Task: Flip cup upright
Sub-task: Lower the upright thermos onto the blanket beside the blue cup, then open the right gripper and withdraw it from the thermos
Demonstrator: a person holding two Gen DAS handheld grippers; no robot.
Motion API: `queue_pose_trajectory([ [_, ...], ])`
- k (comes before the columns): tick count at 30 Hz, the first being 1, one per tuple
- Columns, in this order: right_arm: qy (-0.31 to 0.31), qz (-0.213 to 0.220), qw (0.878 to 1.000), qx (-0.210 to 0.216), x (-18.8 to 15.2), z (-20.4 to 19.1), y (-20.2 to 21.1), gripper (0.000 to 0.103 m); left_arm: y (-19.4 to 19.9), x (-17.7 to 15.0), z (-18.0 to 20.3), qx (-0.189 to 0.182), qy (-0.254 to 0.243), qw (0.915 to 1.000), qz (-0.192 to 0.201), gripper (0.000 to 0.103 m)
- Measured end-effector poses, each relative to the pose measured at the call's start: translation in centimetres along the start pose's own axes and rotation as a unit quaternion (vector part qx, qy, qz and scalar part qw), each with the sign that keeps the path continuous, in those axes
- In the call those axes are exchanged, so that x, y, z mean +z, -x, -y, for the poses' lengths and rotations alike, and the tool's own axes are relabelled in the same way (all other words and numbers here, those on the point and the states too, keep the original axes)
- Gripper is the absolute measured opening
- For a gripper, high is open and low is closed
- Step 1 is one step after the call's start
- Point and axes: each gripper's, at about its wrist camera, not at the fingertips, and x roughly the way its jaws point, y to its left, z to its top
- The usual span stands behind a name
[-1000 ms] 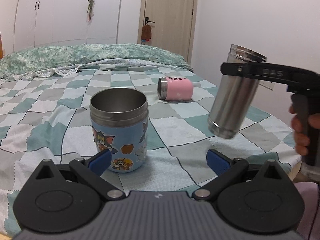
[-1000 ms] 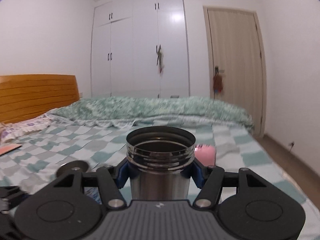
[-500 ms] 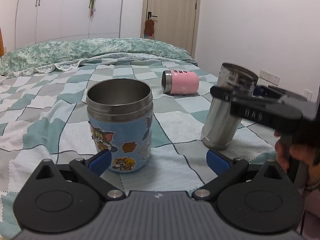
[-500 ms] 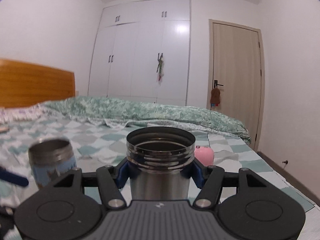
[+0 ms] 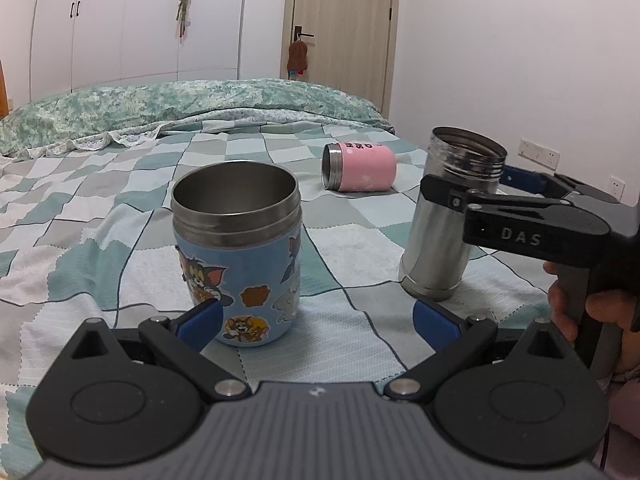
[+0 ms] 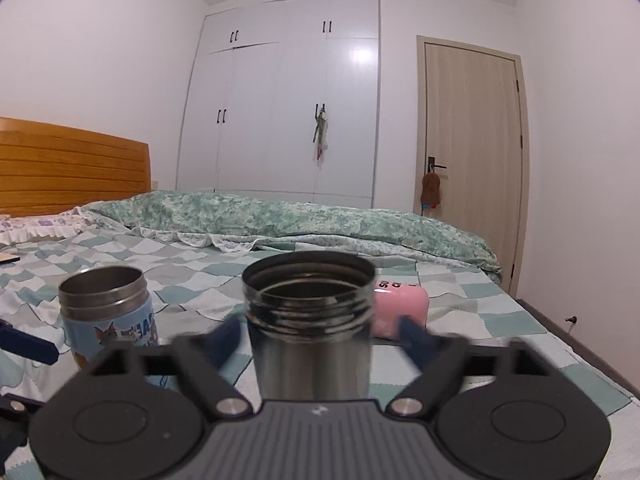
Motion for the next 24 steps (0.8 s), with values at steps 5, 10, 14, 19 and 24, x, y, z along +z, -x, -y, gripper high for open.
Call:
queue_pose_trajectory([
  [5, -0.007, 0.005, 1.000, 0.001, 0.6, 0.1, 1.3, 0.100, 0.8, 0.1, 0.1, 0.003, 0.007, 1.0000, 0.005, 0.103],
  [10, -0.010, 0.013, 1.000, -0.001, 1.8, 0.5, 4.4, 0.103, 2.8, 0.1, 0.7, 0.010, 0.012, 0.9997, 0.020, 0.103],
  [14, -0.014, 0.009, 1.000, 0.004, 2.3, 1.1, 8.0, 0.103, 4.9, -0.5, 1.5, 0.018, 0.020, 0.9989, 0.037, 0.103],
  [19, -0.010, -0.021, 1.000, 0.005, 1.3, 1.8, 12.4, 0.103, 7.4, -2.0, 2.6, 0.034, 0.027, 0.9974, 0.058, 0.103],
  [24, -0.014, -0.055, 0.998, 0.007, -1.0, 2.1, 15.7, 0.103, 9.3, -3.9, 3.8, 0.050, 0.027, 0.9955, 0.076, 0.103],
])
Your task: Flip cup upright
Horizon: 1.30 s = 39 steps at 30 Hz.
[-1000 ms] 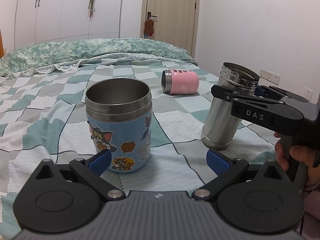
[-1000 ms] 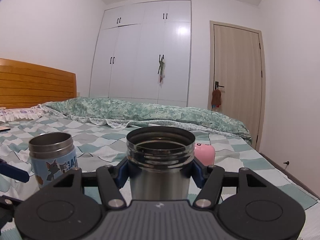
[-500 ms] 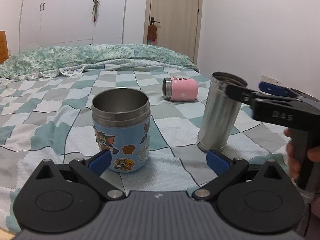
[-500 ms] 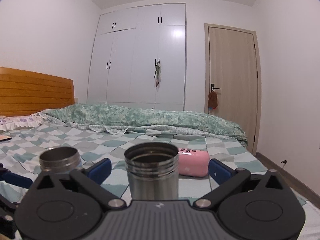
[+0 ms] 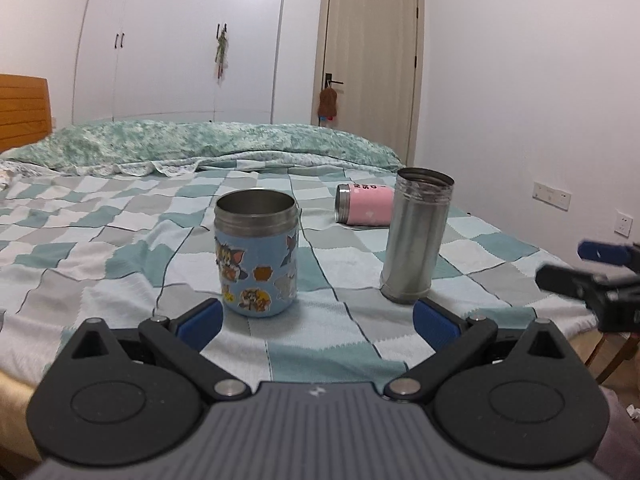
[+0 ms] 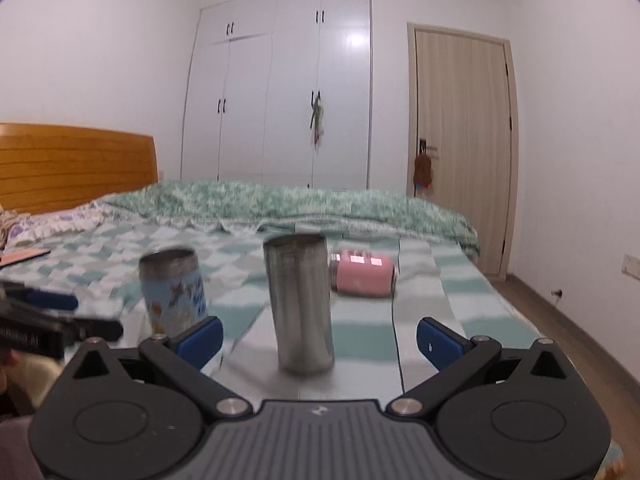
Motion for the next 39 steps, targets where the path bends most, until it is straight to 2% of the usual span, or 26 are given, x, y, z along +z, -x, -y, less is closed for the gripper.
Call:
queue_pose_trajectory([
  [6, -0.003, -0.015, 1.000, -0.013, -3.1, -0.3, 1.6, 0.103, 1.7, -2.5, 0.8, 0.020, 0.009, 0.9994, 0.026, 0.103],
  [10, -0.008, 0.005, 0.999, -0.033, -4.5, -0.1, 2.0, 0.103, 2.7, -4.0, 2.3, 0.043, -0.014, 0.9967, 0.067, 0.103],
  [16, -0.007, 0.030, 0.998, -0.051, -5.5, -0.2, 2.4, 0.103, 3.1, -5.2, 3.5, 0.053, -0.024, 0.9938, 0.095, 0.103],
  [24, 0.005, 0.041, 0.997, -0.062, -6.0, -0.2, 2.7, 0.103, 2.7, -5.6, 3.2, 0.058, -0.007, 0.9937, 0.096, 0.103],
  [39, 0.009, 0.044, 0.997, -0.065, -6.2, -0.3, 2.8, 0.103, 2.8, -5.8, 3.5, 0.057, -0.014, 0.9931, 0.101, 0.103],
])
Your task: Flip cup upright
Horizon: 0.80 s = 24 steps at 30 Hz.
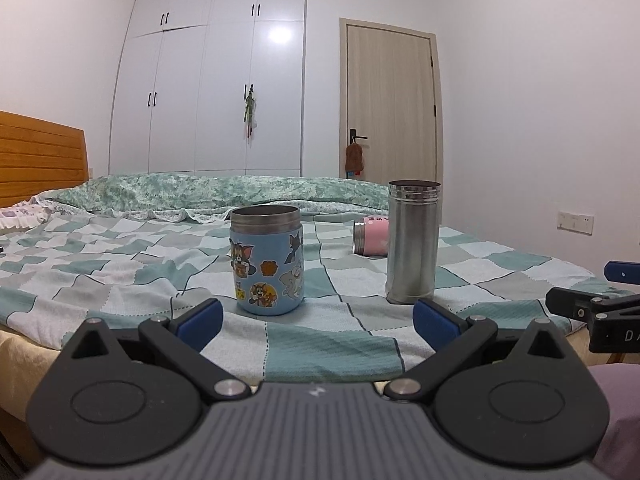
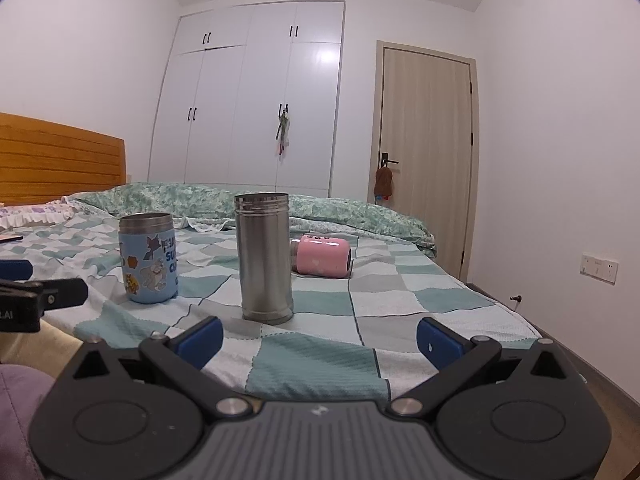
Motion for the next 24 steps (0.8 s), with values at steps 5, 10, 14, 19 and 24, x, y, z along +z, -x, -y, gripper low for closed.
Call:
queue_pose_trajectory([
  [5, 0.005, 0.002, 1.000, 0.000, -0.04, -0.20, 0.05, 0.103, 0.10, -0.03, 0.01, 0.000, -0.002, 1.0000, 0.002, 0.103],
  [10, 0.005, 0.004, 1.000, 0.000, -0.05, -0.19, 0.06, 0.103, 0.21, -0.08, 0.04, 0.000, -0.003, 1.0000, 0.004, 0.103],
  [14, 0.005, 0.004, 1.000, 0.000, -0.08, -0.22, 0.06, 0.103, 0.26, -0.11, 0.08, 0.000, -0.003, 1.0000, 0.006, 0.103],
  [19, 0.006, 0.004, 1.000, 0.000, -0.08, -0.23, 0.07, 0.103, 0.26, -0.10, 0.09, 0.000, -0.003, 1.0000, 0.006, 0.103],
  [24, 0.005, 0.005, 1.000, 0.000, -0.08, -0.23, 0.09, 0.103, 0.30, -0.07, 0.07, 0.000, -0.003, 1.0000, 0.008, 0.103],
])
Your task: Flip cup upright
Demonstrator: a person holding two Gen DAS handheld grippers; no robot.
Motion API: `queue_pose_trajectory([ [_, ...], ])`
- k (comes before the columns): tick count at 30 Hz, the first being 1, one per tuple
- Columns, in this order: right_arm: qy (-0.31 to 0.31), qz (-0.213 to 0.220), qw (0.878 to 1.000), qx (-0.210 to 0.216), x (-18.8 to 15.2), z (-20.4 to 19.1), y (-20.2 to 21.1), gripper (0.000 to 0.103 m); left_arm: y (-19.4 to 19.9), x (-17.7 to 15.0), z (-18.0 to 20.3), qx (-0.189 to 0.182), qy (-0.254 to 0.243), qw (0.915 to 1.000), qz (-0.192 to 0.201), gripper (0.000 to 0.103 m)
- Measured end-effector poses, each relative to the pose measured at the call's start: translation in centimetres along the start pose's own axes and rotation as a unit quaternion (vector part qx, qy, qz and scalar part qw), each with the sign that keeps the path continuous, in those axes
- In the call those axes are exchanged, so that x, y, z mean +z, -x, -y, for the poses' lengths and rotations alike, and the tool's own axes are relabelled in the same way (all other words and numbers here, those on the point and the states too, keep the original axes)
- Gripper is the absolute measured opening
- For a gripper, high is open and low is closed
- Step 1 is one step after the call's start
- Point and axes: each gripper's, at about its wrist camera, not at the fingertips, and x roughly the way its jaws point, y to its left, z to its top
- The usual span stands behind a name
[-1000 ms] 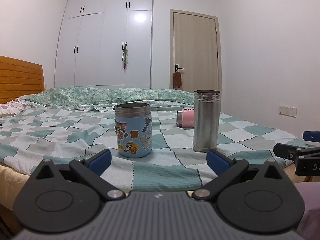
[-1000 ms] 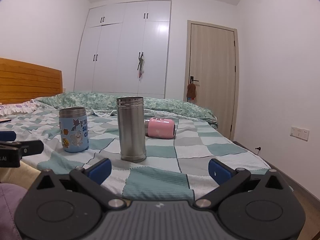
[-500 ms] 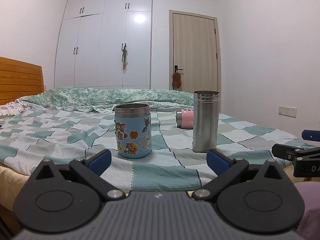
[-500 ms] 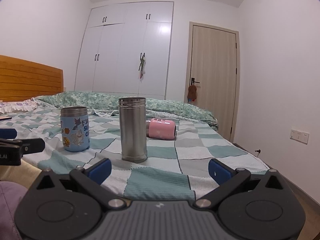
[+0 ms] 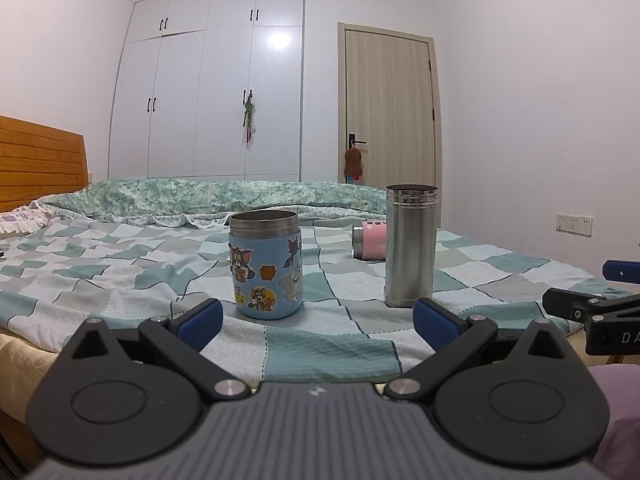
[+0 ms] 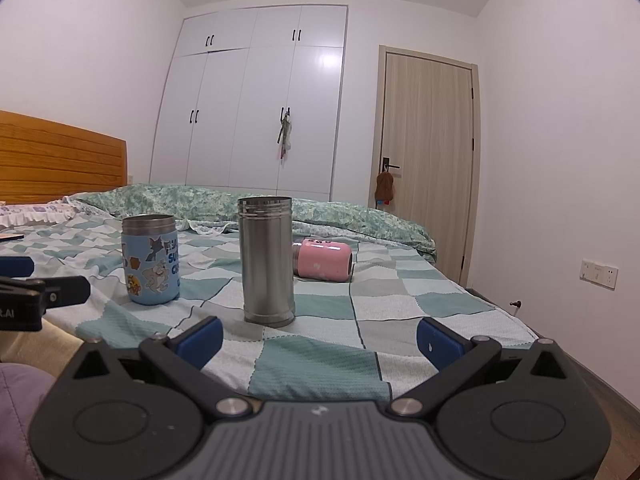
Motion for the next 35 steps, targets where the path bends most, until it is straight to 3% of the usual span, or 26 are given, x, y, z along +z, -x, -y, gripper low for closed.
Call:
queue_pose_trajectory([
  [35, 0.000, 0.004, 1.000, 0.000, -0.01, -0.05, 0.13, 0.103, 0.62, 0.12, -0.30, -0.003, 0.010, 0.9997, 0.022, 0.103],
])
